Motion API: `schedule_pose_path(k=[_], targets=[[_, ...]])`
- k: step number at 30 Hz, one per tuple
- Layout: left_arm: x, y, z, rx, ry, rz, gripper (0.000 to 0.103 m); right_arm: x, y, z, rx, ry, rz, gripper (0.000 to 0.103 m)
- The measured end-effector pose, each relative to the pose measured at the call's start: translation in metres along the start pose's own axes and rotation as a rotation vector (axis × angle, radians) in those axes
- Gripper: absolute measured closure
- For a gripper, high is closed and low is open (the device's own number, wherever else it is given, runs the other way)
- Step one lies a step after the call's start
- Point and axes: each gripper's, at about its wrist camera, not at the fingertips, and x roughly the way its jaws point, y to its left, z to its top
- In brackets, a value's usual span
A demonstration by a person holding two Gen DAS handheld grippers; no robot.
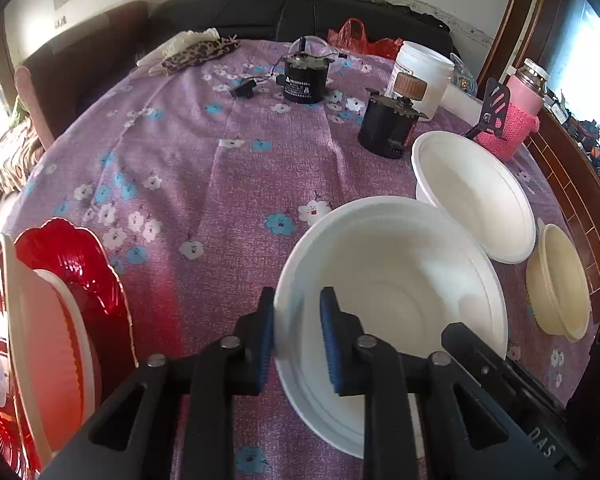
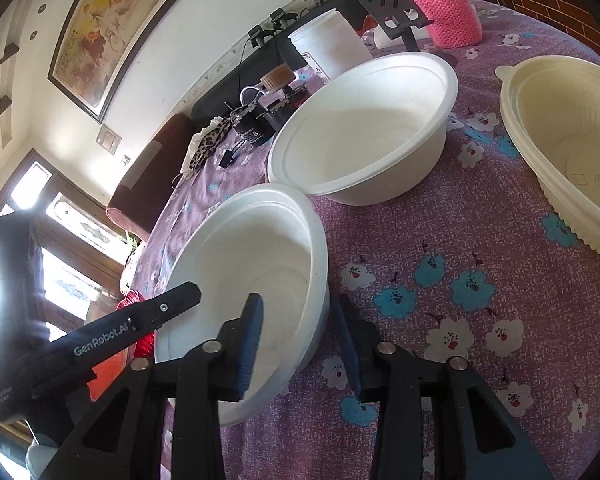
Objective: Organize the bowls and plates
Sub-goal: 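Grasp the large white bowl rim with both grippers, then lift the white bowl with both grippers and carry it over the red plate stack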
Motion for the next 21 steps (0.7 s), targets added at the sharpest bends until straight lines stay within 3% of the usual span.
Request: schedule_pose_path(k=[5,11,21], targets=[[-0.010,0.000,-0.007,-0.003,-0.024,-0.013,0.087,0.000,-0.003,0.000,0.007,0.000,-0.016,0.081],[-0.027,-0.002,-0.016,0.004,-0.065,-0.025,0.087,-0.009,-0.001,0.001,-0.001,-0.036,-0.020,0.087],[-0.078,0.011,-0.028,-0.021,-0.182,-0.049,0.087,-0.037,0.037,-0.011,-0.092,-0.096,-0.003,0.087]])
